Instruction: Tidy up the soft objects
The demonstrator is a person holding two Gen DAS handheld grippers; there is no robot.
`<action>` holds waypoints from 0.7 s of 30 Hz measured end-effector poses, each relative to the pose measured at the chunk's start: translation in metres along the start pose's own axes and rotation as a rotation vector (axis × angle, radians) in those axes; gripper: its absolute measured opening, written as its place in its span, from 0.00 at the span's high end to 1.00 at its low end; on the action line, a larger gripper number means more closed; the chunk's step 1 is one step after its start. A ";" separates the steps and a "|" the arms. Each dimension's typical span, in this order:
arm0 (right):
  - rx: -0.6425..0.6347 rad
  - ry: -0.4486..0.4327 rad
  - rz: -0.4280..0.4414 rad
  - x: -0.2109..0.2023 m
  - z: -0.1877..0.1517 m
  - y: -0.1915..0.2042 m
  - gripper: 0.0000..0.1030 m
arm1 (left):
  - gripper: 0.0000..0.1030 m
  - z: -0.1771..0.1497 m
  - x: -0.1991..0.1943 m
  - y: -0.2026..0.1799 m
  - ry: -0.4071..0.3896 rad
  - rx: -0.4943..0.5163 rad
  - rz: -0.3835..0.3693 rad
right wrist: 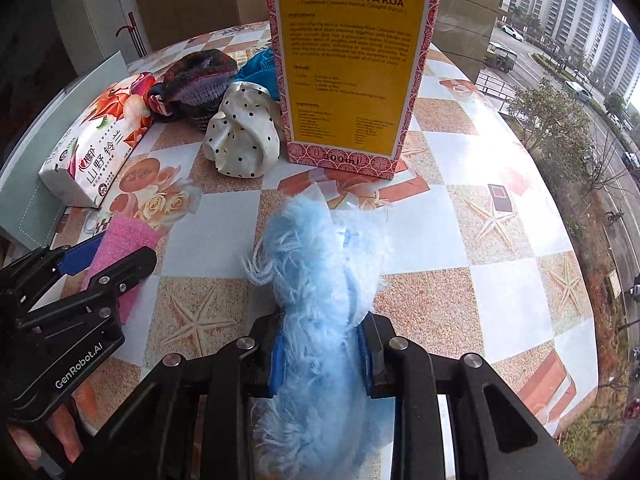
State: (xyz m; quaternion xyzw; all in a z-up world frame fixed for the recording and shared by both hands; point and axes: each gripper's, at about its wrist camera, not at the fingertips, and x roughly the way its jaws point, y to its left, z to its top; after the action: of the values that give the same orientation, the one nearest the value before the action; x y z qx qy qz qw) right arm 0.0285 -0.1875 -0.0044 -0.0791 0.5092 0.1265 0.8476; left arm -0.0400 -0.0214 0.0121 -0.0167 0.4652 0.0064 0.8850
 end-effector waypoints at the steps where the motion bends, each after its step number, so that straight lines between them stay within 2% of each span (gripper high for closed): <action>1: 0.005 -0.012 0.000 0.000 -0.002 0.000 0.71 | 0.54 -0.001 0.000 -0.001 -0.005 0.000 0.003; 3: 0.013 -0.029 -0.001 -0.001 -0.005 0.001 0.71 | 0.54 -0.003 -0.002 -0.001 -0.010 -0.005 0.000; 5: 0.022 -0.038 0.006 0.000 -0.007 0.003 0.71 | 0.54 0.002 -0.001 -0.004 0.027 0.032 0.009; 7: 0.031 -0.045 0.020 -0.001 -0.011 0.001 0.71 | 0.54 0.010 0.003 0.001 0.063 0.022 -0.010; 10: 0.063 -0.051 0.060 -0.002 -0.008 0.001 0.71 | 0.54 0.010 0.003 0.000 0.056 0.026 -0.004; 15: 0.044 -0.058 0.052 0.000 -0.005 0.009 0.71 | 0.54 0.009 0.002 0.000 0.066 0.036 0.007; 21: 0.122 -0.037 0.109 -0.004 -0.006 -0.009 0.71 | 0.55 0.008 0.002 -0.001 0.090 0.057 0.021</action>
State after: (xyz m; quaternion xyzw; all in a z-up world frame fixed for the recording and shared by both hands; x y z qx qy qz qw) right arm 0.0244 -0.1987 -0.0038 0.0027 0.5040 0.1427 0.8519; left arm -0.0322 -0.0224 0.0155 0.0131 0.5048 0.0017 0.8631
